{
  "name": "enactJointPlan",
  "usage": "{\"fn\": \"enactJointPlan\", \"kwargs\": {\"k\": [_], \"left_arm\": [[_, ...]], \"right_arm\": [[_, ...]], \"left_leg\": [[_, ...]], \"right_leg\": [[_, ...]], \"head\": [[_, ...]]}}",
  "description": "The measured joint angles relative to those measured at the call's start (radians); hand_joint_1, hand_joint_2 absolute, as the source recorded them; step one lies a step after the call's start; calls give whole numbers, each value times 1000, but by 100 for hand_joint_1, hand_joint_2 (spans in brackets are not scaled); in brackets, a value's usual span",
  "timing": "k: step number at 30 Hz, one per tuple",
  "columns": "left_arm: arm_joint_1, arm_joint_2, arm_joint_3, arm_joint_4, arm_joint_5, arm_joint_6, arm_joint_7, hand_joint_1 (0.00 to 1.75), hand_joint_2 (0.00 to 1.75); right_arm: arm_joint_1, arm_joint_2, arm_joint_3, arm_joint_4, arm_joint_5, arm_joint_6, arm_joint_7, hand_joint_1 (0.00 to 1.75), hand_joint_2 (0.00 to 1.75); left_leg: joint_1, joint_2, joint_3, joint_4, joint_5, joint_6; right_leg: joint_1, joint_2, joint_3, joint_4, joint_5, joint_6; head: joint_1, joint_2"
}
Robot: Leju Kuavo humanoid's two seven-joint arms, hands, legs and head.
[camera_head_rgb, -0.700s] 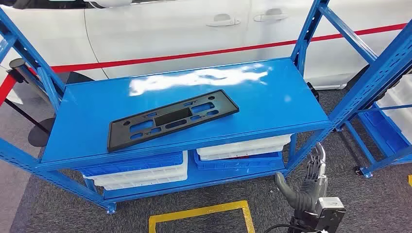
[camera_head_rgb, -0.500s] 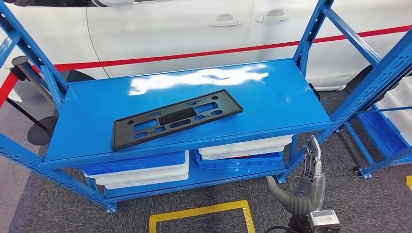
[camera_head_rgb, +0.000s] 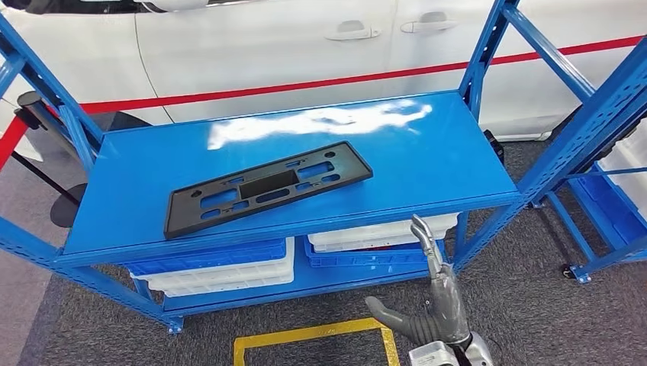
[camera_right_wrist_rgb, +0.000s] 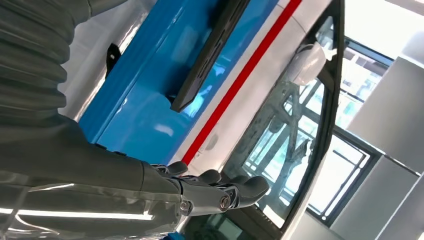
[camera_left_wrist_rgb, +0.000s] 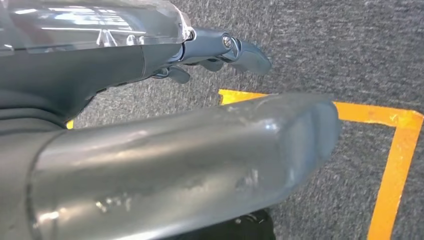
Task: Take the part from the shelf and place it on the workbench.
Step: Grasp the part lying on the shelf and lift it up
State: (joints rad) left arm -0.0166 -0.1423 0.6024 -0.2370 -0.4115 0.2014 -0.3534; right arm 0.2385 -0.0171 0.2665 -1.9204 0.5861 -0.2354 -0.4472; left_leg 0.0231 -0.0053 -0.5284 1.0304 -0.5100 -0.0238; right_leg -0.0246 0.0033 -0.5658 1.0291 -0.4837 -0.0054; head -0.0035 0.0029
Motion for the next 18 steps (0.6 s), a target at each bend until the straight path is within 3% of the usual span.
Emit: {"fn": "enactJointPlan", "kwargs": {"k": [2,4,5,6,7,10,11,15,17,18], "left_arm": [[-1,0,0,0,-6,-1,0,0,0],[0,0,0,0,-11,-2,0,0,0],[0,1,0,0,-14,-3,1,0,0],[1,1,0,0,-17,-3,2,0,0],[1,2,0,0,-20,-4,3,0,0],[-1,7,0,0,-29,-9,4,0,0],[-3,8,0,0,-33,-11,4,0,0],[-5,10,0,0,-45,-16,4,0,0],[-6,10,1,0,-51,-17,4,0,0],[-7,11,1,0,-55,-18,4,0,0]], "right_arm": [[-13,-2,23,5,57,-21,23,0,175],[-25,-4,44,14,115,-43,48,0,175],[-32,-6,54,21,148,-56,62,0,175],[-39,-7,63,28,178,-67,75,0,175],[-48,-8,72,35,206,-79,87,0,175],[-88,-14,103,61,287,-116,127,0,175],[-104,-17,116,72,313,-128,143,0,175],[-167,-30,171,109,393,-165,210,0,175],[-203,-37,202,126,424,-182,248,0,175],[-220,-41,222,139,440,-190,272,0,175]], "left_leg": [[1,1,-43,96,-56,-5],[0,1,-113,237,-117,-6],[0,1,-137,282,-125,-5],[-1,1,-144,289,-114,-2],[-2,1,-131,255,-84,3],[-10,2,-47,52,20,23],[-14,2,-32,14,32,28],[-17,0,-27,-12,42,41],[-12,2,-22,-25,52,52],[-12,2,-23,-27,54,55]], "right_leg": [[0,-4,0,-2,0,-9],[5,-7,-1,-1,-1,-14],[8,-8,0,-1,-2,-15],[10,-8,1,-1,-3,-16],[12,-7,3,-1,-4,-17],[16,-5,8,0,-6,-14],[17,-4,6,1,-5,-10],[15,-4,3,0,-6,14],[14,-4,-23,57,-44,21],[12,-3,-51,116,-75,23]], "head": [[-2,0],[-2,0],[-2,0],[-2,0],[-2,0],[-2,0],[-1,0],[-1,0],[2,0],[4,0]]}}
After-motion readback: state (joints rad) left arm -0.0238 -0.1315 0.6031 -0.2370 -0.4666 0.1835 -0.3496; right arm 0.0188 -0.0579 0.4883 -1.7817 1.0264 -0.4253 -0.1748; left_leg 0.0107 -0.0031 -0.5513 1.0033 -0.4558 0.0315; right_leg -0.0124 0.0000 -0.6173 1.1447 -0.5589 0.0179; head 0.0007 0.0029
